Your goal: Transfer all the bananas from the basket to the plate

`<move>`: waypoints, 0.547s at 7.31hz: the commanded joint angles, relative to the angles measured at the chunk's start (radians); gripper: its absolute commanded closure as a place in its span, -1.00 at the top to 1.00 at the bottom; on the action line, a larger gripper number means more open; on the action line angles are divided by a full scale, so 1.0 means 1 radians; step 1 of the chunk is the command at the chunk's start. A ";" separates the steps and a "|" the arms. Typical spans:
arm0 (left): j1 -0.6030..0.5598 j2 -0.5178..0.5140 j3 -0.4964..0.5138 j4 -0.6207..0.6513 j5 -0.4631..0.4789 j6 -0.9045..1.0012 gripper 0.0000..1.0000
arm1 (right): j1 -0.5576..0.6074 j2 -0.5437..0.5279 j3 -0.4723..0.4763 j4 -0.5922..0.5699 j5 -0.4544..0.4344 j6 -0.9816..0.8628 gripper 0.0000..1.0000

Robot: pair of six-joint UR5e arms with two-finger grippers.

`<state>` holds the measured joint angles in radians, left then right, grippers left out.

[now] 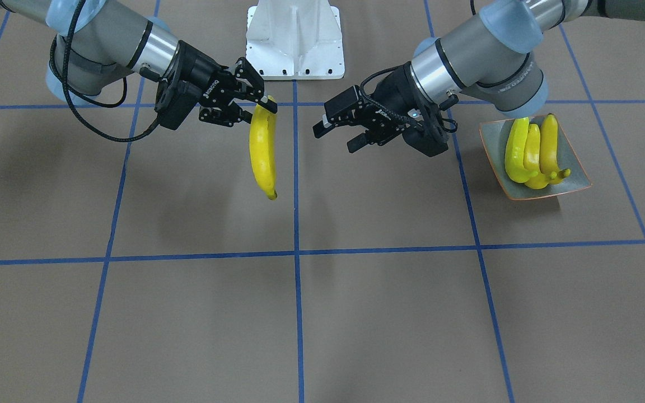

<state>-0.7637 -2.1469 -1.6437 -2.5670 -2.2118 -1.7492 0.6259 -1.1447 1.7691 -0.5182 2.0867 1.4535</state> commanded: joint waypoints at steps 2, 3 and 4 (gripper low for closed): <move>0.015 -0.014 -0.001 -0.065 0.009 -0.085 0.99 | -0.086 0.014 -0.002 0.114 -0.117 0.076 -1.00; 0.015 -0.018 -0.001 -0.068 0.009 -0.092 0.99 | -0.106 0.016 -0.002 0.133 -0.147 0.082 -1.00; 0.015 -0.018 -0.001 -0.080 0.009 -0.105 0.99 | -0.115 0.016 -0.002 0.150 -0.161 0.082 -1.00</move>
<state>-0.7493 -2.1628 -1.6443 -2.6355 -2.2030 -1.8395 0.5283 -1.1299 1.7672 -0.3927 1.9508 1.5295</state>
